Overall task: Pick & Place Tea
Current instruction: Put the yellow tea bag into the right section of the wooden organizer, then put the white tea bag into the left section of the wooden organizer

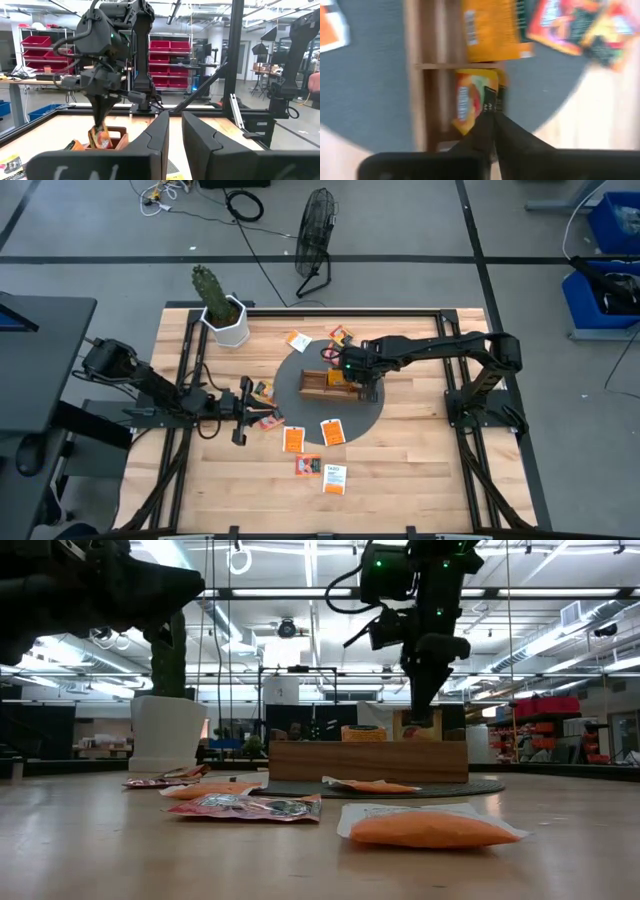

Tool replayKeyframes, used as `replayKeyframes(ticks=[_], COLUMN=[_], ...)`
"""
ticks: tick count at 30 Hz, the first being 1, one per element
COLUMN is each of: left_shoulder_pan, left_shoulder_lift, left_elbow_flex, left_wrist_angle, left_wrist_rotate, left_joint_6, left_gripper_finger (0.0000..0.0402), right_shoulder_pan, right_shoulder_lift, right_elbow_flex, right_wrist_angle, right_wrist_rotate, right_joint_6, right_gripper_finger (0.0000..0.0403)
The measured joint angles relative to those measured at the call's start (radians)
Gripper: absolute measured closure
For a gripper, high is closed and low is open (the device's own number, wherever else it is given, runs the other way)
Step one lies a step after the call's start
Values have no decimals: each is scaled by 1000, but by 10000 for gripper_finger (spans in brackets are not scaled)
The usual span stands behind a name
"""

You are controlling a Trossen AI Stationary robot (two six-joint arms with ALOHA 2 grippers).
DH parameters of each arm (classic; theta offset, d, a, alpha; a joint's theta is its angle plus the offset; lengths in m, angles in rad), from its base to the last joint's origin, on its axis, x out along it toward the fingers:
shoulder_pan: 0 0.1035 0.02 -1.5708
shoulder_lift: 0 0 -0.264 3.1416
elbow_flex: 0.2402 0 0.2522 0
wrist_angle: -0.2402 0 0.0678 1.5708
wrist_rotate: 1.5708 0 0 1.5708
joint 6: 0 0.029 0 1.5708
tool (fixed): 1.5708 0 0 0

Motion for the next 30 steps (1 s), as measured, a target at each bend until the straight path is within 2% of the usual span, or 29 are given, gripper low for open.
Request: replayKeyframes(ticks=[3, 11, 14, 21, 30], left_shoulder_pan=[0, 0, 0, 0, 0], left_shoulder_lift=[0, 1, 1, 1, 1], left_elbow_flex=[0, 0, 0, 0, 0], left_wrist_angle=[0, -3, -6, -11, -18], left_wrist_rotate=[0, 0, 0, 0, 0], left_joint_6=[-2, -22, -23, -23, -23], left_gripper_finger=[346, 346, 346, 346, 346], right_shoulder_pan=[2, 2, 7, 82, 273], right_shoulder_lift=[1, -6, -31, -113, -128], right_elbow_flex=[0, 0, 0, 0, 0], right_wrist_angle=[-11, -15, -31, 4, 147], right_wrist_rotate=[44, 47, 48, 50, 55], right_joint_6=[-1, 1, 4, 26, 18], right_gripper_finger=[342, 231, 204, 196, 213])
